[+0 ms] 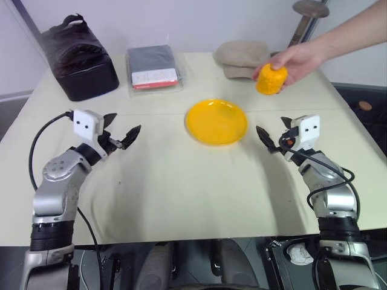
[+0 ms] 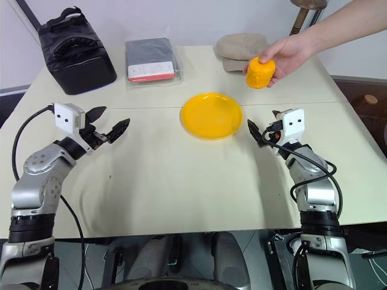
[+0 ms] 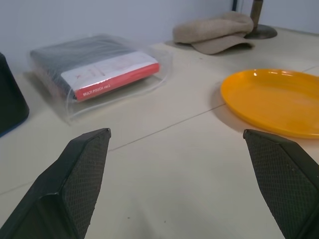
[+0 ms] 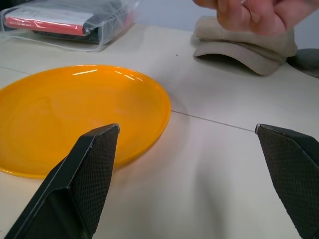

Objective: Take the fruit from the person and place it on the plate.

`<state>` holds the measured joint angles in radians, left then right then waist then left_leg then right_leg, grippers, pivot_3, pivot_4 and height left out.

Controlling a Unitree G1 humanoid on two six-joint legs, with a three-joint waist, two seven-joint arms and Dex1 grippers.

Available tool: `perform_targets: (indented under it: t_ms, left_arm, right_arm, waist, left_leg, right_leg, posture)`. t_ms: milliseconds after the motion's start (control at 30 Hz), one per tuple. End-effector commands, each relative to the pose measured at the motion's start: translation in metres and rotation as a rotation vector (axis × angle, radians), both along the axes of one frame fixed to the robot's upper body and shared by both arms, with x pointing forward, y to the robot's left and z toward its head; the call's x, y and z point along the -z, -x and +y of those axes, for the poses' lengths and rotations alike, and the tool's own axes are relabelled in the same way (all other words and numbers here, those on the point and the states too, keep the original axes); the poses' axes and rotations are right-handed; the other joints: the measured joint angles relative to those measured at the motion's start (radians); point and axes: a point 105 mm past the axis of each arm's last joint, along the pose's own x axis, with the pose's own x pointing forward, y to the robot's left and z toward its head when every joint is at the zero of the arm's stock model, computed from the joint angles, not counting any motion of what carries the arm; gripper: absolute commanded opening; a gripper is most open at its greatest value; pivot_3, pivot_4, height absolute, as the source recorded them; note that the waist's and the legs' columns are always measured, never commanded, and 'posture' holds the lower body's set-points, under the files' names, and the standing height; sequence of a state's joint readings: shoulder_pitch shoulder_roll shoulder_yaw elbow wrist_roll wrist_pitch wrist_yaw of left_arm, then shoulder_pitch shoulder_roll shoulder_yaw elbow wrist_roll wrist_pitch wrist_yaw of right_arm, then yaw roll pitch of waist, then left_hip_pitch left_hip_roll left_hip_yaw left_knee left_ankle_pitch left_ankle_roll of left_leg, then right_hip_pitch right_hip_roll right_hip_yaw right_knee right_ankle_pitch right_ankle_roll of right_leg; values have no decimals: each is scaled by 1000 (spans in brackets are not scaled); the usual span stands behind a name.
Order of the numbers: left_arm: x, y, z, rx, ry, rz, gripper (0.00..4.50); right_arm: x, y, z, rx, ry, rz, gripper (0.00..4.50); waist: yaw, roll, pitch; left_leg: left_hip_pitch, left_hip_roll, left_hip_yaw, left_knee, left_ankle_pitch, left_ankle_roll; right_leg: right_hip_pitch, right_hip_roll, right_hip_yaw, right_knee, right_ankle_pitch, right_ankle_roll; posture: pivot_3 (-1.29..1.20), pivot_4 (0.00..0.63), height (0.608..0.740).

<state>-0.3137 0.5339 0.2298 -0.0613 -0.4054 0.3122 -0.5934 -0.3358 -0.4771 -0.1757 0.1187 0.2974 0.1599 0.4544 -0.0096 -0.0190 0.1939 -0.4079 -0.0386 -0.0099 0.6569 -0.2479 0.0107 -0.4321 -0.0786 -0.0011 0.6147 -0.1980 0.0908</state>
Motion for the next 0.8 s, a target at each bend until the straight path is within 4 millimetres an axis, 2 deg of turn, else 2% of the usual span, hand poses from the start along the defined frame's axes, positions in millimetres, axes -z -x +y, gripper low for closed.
perform_targets:
  t_ms: [33,167,233,333,400,533,600,800]
  left_arm:
    - [-39,-1,-5,65,12,-132,4434]
    - [-78,6,-37,337,35,-169,4434]
    - [-83,12,-49,464,47,-135,4434]
    - [-78,18,-74,651,4,-63,4434]
    - [-74,15,-81,679,-28,-51,4434]
    - [-72,4,-87,689,-34,-55,4434]
    - [-71,1,-90,690,-32,-59,4434]
    - [-66,-4,-94,690,-35,-64,4434]
  right_arm:
    - [-17,2,-4,11,7,-63,4500]
    - [-18,2,-4,11,10,-62,4500]
    - [-18,2,-5,12,11,-62,4500]
    - [-22,4,-5,14,21,-72,4500]
    - [-30,7,-4,12,24,-93,4500]
    - [-68,12,-4,14,-45,-175,4500]
    - [-81,11,-2,13,-68,-192,4500]
    - [-93,-1,0,-19,-100,-206,4500]
  waist:
    - [2,0,0]
    - [1,0,0]
    - [-2,0,0]
    - [-4,1,0]
    - [-3,1,0]
    - [-4,1,0]
    - [-5,1,0]
    - [-2,1,0]
  left_leg:
    - [0,0,0,0,0,0]
    - [0,0,0,0,0,0]
    - [0,0,0,0,0,0]
    - [0,0,1,0,0,0]
    - [0,0,1,0,0,0]
    - [0,0,0,0,0,0]
    - [0,0,0,0,0,0]
    - [0,0,0,0,0,0]
  right_leg:
    - [0,0,0,0,0,0]
    - [0,1,0,-1,0,0]
    - [0,2,0,-1,0,0]
    - [0,3,0,-1,1,2]
    - [0,3,0,-1,1,2]
    - [0,4,0,-1,1,2]
    - [0,4,0,-1,1,2]
    - [0,4,0,-1,1,2]
  posture:
    - [0,150,740]
    - [0,150,740]
    - [0,150,740]
    - [0,150,740]
    - [0,150,740]
    - [0,150,740]
    - [0,150,740]
    - [0,150,740]
